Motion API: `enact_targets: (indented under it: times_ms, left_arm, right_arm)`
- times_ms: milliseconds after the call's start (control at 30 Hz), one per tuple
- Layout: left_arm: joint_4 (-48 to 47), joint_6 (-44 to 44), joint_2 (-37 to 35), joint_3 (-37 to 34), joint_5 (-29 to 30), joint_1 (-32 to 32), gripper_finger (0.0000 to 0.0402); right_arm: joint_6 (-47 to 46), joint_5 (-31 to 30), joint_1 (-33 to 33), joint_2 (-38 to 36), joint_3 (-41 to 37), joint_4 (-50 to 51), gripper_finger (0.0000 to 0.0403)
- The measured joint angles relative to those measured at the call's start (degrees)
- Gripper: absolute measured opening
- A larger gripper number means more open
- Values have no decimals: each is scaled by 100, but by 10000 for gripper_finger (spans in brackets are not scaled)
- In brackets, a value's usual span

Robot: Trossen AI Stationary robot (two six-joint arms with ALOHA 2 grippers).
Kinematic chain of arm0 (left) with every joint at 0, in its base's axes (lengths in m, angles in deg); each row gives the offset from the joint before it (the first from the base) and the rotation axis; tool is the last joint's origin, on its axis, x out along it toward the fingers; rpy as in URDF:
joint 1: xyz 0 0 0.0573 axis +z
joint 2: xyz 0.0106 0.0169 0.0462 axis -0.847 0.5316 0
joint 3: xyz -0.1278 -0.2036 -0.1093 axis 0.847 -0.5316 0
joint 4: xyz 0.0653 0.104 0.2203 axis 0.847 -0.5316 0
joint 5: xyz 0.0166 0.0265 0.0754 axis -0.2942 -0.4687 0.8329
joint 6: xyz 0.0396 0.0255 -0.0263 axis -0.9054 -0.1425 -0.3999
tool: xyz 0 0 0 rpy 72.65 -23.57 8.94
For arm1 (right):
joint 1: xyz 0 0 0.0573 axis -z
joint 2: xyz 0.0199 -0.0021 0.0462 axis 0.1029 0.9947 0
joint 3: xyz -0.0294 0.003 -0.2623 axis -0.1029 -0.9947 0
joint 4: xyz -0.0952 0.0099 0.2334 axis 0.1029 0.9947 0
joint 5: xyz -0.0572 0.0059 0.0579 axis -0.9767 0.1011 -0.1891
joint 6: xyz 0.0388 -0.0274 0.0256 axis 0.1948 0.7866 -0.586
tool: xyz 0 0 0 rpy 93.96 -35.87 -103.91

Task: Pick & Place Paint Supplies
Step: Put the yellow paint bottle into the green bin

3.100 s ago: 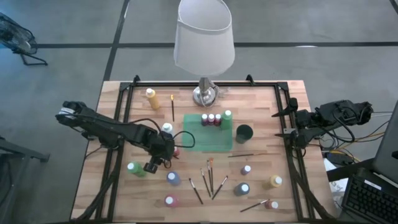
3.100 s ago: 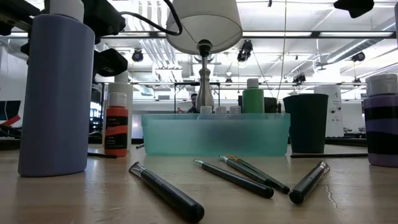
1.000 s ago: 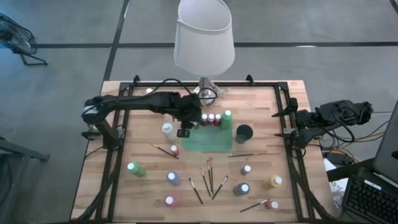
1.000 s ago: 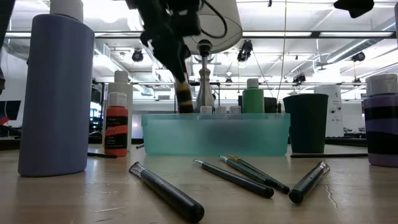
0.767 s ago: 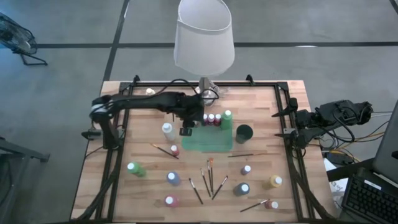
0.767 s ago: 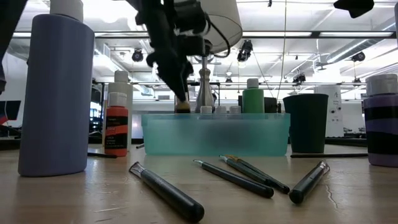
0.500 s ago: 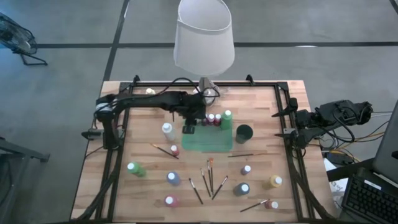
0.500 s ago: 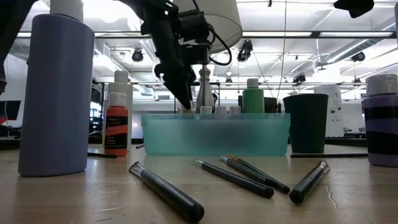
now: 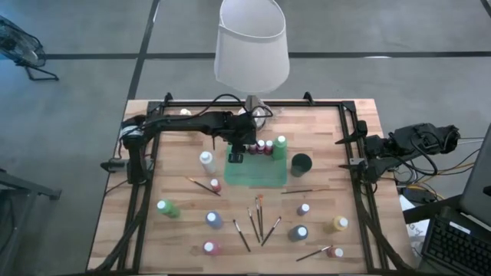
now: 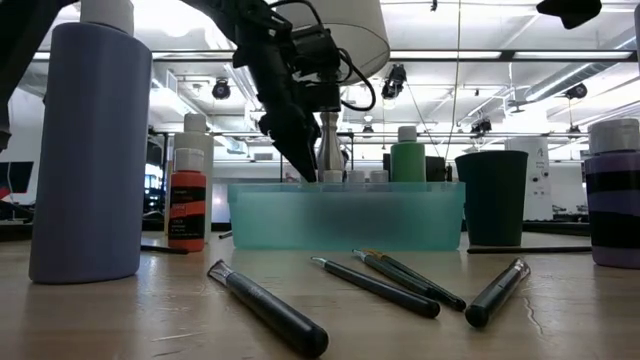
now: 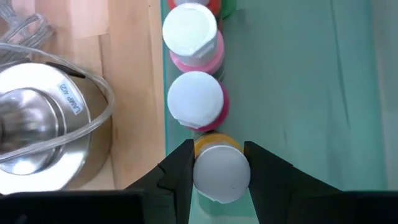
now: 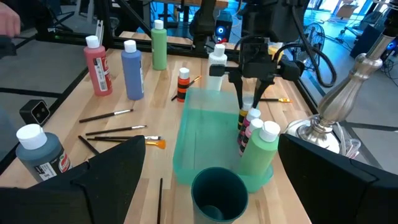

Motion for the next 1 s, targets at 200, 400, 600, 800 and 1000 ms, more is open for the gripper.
enact_targets:
  times_ms: [200,400,600,800,1000]
  left_arm:
    - [102,-19,23,2,-2,36,127]
    - [103,-37,25,2,-1,36,129]
    - [107,-33,25,2,-129,45,134]
    - [116,-33,27,2,-157,40,154]
    - [107,-52,27,2,-225,40,170]
  right_arm:
    - [-7,-1,2,0,0,0,364]
    - [1,-1,2,0,0,0,364]
    - [1,-1,2,0,0,0,364]
    - [-7,-1,2,0,0,0,364]
    - [1,-1,1,1,0,0,364]
